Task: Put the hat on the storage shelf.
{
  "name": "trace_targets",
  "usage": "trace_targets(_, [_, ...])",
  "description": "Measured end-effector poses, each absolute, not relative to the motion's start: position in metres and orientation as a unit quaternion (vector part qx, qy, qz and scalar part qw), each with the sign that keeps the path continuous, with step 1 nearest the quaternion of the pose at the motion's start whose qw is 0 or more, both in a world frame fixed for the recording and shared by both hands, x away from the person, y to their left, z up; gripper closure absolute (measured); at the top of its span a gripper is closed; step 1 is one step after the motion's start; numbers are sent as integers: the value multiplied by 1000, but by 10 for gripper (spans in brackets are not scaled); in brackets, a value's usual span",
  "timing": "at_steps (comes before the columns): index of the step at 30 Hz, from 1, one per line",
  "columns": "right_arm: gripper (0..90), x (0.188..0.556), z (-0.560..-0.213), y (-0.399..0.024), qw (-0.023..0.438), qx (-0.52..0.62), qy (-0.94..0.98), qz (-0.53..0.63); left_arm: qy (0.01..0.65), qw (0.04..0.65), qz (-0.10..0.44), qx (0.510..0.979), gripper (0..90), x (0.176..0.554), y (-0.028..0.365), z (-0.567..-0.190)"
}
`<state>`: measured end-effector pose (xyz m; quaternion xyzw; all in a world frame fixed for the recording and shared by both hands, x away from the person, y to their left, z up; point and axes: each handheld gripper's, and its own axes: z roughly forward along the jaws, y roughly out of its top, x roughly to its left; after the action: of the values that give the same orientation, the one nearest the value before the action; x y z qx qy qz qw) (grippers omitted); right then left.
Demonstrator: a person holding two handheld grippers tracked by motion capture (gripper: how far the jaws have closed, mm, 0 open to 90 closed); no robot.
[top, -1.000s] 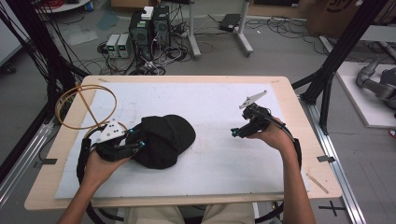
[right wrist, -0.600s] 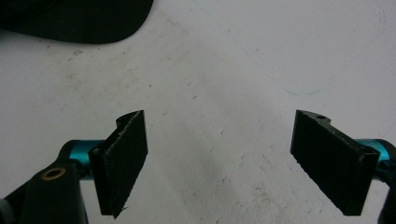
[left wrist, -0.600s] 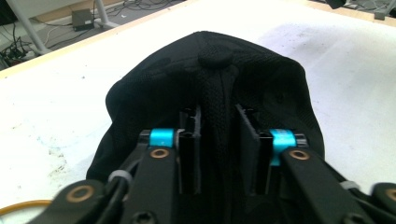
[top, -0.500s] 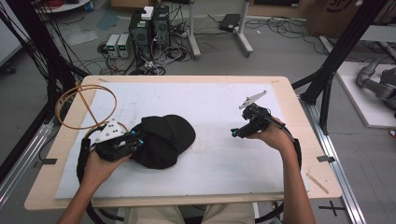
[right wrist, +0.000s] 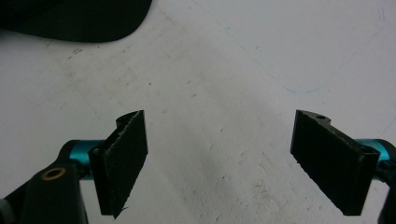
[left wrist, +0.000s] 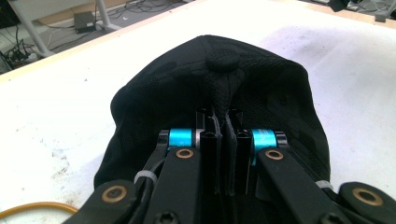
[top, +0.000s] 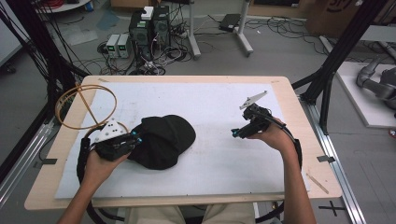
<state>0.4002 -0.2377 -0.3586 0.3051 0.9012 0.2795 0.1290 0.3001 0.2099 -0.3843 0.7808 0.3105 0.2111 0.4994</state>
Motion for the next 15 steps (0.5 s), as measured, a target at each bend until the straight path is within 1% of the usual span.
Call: trace_targets(15, [186,398,-356,-246,130,311,897,286,292,520,230,769,867,299,200,-376])
